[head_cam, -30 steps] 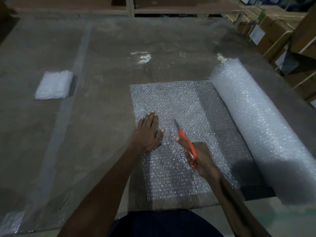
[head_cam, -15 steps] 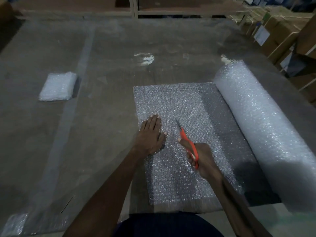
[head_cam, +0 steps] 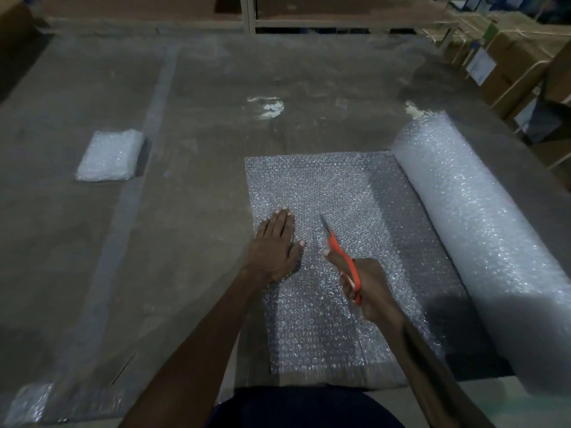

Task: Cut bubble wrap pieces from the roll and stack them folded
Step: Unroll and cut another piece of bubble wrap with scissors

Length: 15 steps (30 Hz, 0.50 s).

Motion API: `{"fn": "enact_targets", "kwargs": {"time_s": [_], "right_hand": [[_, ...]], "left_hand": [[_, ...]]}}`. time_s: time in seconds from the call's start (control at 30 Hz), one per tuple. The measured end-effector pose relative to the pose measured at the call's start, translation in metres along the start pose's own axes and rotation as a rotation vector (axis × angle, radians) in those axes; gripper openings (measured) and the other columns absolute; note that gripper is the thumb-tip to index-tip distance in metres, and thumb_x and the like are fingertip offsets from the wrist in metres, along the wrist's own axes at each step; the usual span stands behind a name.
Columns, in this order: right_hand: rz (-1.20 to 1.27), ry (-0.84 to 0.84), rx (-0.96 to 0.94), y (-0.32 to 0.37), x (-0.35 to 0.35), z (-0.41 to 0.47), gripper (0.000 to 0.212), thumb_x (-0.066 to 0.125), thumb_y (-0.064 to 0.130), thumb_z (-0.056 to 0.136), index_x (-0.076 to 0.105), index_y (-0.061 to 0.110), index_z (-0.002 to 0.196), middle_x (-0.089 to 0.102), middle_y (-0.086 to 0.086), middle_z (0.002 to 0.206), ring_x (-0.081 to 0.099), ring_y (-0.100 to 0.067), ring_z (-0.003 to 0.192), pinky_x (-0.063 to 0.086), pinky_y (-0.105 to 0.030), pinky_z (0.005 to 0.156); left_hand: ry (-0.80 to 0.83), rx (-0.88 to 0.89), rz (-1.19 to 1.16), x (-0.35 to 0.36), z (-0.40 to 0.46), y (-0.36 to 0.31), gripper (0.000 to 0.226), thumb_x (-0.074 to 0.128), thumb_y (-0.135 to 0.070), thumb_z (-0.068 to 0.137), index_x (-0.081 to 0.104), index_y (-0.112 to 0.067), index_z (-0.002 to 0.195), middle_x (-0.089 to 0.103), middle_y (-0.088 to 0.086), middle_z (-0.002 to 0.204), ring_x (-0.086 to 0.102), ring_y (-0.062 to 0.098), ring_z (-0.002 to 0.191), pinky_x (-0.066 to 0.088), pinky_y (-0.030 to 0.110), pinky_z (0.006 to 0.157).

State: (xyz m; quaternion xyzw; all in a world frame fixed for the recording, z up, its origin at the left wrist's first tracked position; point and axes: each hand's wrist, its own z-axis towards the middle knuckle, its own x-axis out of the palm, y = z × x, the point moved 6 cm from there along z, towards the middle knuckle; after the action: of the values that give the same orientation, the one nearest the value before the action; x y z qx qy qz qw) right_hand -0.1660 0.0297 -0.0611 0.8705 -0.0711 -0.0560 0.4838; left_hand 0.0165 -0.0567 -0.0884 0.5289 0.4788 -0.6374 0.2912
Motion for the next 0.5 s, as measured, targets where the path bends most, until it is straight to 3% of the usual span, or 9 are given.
{"fn": "enact_targets", "kwargs": {"time_s": [0.13,0.33,0.5], "right_hand": [[-0.048,-0.028,0.021,0.007,0.004,0.005,0.041,0.086,0.041,0.077,0.068,0.006,0.069,0.058,-0.008,0.054,0.044,-0.015,0.038,0.033,-0.021,0.04],[-0.036,-0.025,0.001,0.004,0.001,0.007,0.042,0.089,0.033,0.075,0.069,-0.003,0.081,0.057,-0.011,0.058,0.044,-0.014,0.04,0.036,-0.021,0.039],[-0.018,-0.025,0.008,0.004,0.001,0.01,0.045,0.089,0.041,0.074,0.07,0.0,0.08,0.056,-0.011,0.059,0.043,-0.015,0.041,0.034,-0.02,0.04]], "left_hand": [[0.008,-0.001,0.014,0.0,0.0,0.0,0.073,0.016,-0.051,0.103,0.005,-0.007,0.159,-0.001,0.011,0.167,-0.005,0.024,0.154,-0.005,0.038,0.124],[0.021,-0.015,-0.028,0.0,0.002,0.001,0.069,0.021,-0.05,0.106,0.005,-0.009,0.16,-0.003,0.009,0.168,-0.006,0.023,0.154,-0.006,0.037,0.123],[0.017,-0.038,-0.039,-0.007,0.017,0.004,0.069,0.016,-0.052,0.105,0.009,-0.01,0.159,0.003,0.013,0.167,0.0,0.028,0.154,-0.006,0.042,0.122]]}}
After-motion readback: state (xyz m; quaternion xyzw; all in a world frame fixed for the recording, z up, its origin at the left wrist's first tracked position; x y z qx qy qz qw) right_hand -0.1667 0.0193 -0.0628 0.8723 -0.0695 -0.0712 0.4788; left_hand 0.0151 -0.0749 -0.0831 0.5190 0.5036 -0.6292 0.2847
